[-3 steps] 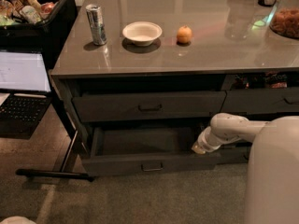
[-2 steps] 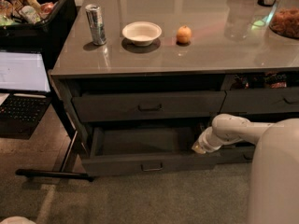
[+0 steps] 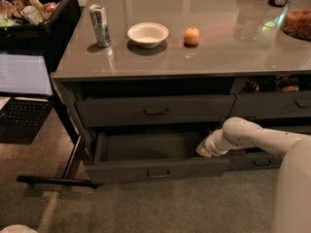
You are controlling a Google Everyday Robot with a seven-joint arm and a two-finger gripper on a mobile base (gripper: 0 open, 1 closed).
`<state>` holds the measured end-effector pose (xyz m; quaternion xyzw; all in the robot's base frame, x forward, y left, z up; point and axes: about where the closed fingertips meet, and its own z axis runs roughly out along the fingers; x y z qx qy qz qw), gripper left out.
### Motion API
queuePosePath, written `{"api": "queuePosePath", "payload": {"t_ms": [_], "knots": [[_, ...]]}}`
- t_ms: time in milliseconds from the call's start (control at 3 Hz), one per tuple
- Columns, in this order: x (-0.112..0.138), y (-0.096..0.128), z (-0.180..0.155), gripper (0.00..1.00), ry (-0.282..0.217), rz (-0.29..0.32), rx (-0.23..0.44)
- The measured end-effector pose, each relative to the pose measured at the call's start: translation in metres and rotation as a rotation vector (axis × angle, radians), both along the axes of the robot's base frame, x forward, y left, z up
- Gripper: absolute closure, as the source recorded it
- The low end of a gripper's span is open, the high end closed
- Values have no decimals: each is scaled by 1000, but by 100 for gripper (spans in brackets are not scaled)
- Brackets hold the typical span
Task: Open middle drawer
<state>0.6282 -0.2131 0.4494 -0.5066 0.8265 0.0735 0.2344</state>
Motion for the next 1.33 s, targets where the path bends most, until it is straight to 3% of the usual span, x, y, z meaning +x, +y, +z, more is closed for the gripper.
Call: {"api": "queuePosePath", "payload": {"t_ms": [667, 1333], "knots": [[6, 14, -18, 100, 16, 48, 30], [-3, 6, -35, 58, 52, 77, 46]]}}
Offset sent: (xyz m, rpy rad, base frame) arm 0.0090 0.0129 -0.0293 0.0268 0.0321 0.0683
